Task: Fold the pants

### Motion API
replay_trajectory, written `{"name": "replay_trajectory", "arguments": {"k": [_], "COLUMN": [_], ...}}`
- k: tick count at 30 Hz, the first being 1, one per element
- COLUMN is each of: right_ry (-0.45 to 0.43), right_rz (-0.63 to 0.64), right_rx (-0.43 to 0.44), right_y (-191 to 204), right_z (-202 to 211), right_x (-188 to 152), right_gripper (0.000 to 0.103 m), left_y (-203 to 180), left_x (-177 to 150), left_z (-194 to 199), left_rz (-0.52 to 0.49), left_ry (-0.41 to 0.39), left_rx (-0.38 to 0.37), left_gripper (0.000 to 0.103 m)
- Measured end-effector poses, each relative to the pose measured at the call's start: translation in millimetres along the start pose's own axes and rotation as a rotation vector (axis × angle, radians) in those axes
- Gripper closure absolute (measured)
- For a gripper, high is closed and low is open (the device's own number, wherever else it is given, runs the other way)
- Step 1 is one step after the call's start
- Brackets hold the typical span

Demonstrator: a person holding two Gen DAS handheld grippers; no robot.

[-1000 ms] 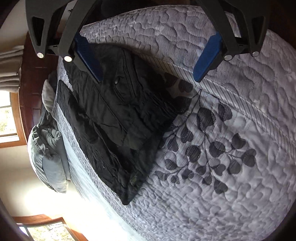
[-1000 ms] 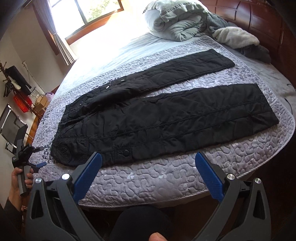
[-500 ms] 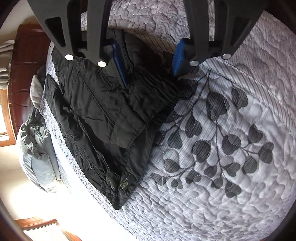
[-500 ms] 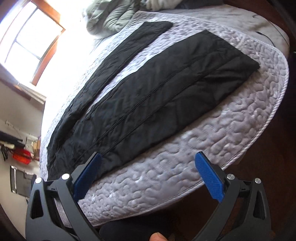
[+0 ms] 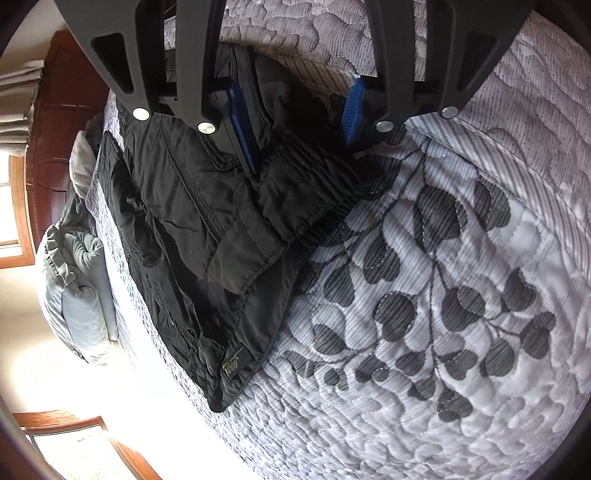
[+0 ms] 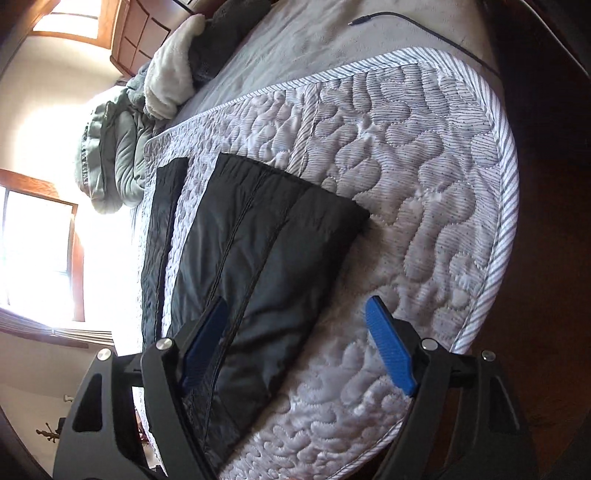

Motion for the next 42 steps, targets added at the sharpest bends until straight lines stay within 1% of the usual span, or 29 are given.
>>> {"name": "replay_trajectory", "arguments": {"k": [4,6,7,8,9,10,13,14,16,19,23,26,28,31,34,36,38,39,40,41,42], "right_ry": [-0.006,-0.013,-0.007,-0.012,-0.015,-0.018,-0.028,-0.024,-0.007,0.04,0.127,0.183,0.212,0.244,0.256,0.261,0.275,0.284,0.286,0.281,0.275], "right_rz": [-0.005,0.001,-0.003,-0.005,0.003,0.008,0.026,0.037,0.05,0.081,0.141,0.18,0.206,0.223,0.22,0.213,0.205,0.205,0.211,0.232,0.264], "right_rx": [0.009,0.03,0.033,0.017,0.009,0.005,0.02,0.017,0.019,0.03,0.045,0.056,0.047,0.038,0.03,0.016,0.004,-0.002,-0.007,-0.029,-0.061], "right_y": [0,2,0,0,0,0,7,9,14,25,46,60,66,74,74,70,67,65,66,66,66], "right_z": [-12,-15,-17,-19,-19,-18,-14,-13,-12,-14,-24,-36,-44,-54,-58,-58,-57,-55,-51,-44,-36], "right_x": [6,8,8,8,7,7,2,-1,-11,-35,-81,-112,-128,-145,-151,-154,-154,-155,-155,-154,-151], "right_gripper": [0.026,0.038,0.053,0.061,0.066,0.077,0.087,0.088,0.088,0.088,0.088,0.088,0.088,0.088,0.089,0.086,0.075,0.068,0.055,0.043,0.038], "left_y": [0,0,0,-1,-1,-1,-1,2,10,33,81,121,139,155,161,163,162,162,164,165,168], "left_x": [-2,-3,-4,-4,-4,-4,-2,0,5,13,27,38,45,52,53,53,51,51,51,50,48], "left_z": [1,2,3,3,4,6,16,20,30,48,76,90,96,104,103,102,102,102,105,109,117], "left_rz": [0.022,0.035,0.039,0.043,0.049,0.053,0.06,0.067,0.084,0.109,0.158,0.198,0.205,0.205,0.216,0.211,0.199,0.195,0.194,0.19,0.177], "left_ry": [-0.014,-0.026,-0.032,-0.035,-0.04,-0.045,-0.062,-0.066,-0.067,-0.083,-0.117,-0.122,-0.127,-0.144,-0.137,-0.135,-0.131,-0.128,-0.127,-0.13,-0.144], "left_rx": [0.016,0.02,0.018,0.013,0.006,0.002,-0.009,-0.016,-0.028,-0.016,0.019,0.046,0.062,0.078,0.071,0.069,0.067,0.066,0.068,0.082,0.109], "left_gripper": [0.063,0.068,0.07,0.074,0.078,0.079,0.083,0.083,0.083,0.084,0.084,0.084,0.084,0.084,0.083,0.083,0.082,0.078,0.075,0.068,0.061]}}
Point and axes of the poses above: each gripper's, at about its wrist camera, not at the fingertips, and z roughly against the way its jaws point, y to its left, x to its top, the point moved 8 cm from there along -z, roughly the way its jaws point, and after that the axes turned 6 degrees about x, right-handed, at the moved point
